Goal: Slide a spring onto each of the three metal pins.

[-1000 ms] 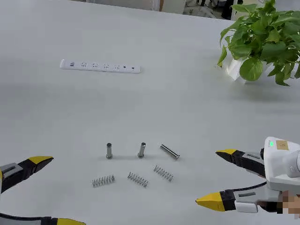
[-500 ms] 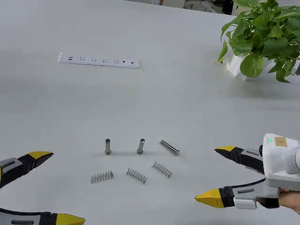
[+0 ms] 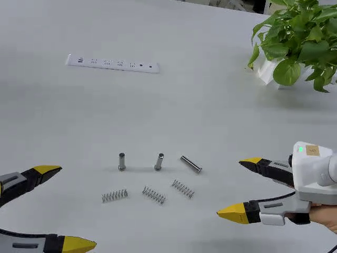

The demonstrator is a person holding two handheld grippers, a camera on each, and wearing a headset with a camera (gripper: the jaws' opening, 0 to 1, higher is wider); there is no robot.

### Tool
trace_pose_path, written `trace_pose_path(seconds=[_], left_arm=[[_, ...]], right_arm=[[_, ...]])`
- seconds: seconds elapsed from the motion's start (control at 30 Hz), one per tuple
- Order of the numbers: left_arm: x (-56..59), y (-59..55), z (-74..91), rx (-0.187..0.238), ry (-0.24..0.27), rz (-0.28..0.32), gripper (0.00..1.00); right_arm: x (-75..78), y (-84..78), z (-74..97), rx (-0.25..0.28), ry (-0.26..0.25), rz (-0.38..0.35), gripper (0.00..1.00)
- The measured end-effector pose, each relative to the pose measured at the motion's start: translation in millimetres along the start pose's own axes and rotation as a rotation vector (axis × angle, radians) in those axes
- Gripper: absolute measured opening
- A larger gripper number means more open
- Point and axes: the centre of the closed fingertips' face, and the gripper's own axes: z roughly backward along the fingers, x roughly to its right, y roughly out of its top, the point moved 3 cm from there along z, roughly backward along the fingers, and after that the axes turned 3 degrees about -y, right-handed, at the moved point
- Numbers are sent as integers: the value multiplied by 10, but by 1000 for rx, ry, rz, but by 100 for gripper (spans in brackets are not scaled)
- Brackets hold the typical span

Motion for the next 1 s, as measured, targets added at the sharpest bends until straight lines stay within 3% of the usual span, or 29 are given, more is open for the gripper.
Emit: trace_pose_path(seconds=[0.37, 0.63, 0.77, 0.83, 1.0], left_arm=[[10, 17, -9, 5, -7, -4, 98], [-20, 28, -13, 10, -2, 2, 97], [-37, 36, -13, 13, -1, 6, 97], [-49, 39, -14, 14, 0, 7, 97], [-64, 55, -24, 19, -2, 11, 96]], right_arm=[[122, 315, -227, -10, 24, 16, 77], [239, 457, -502, -80, 51, 20, 65], [289, 471, -644, -122, 62, 21, 58], [326, 440, -708, -168, 59, 14, 55], [392, 445, -860, -211, 59, 20, 44]])
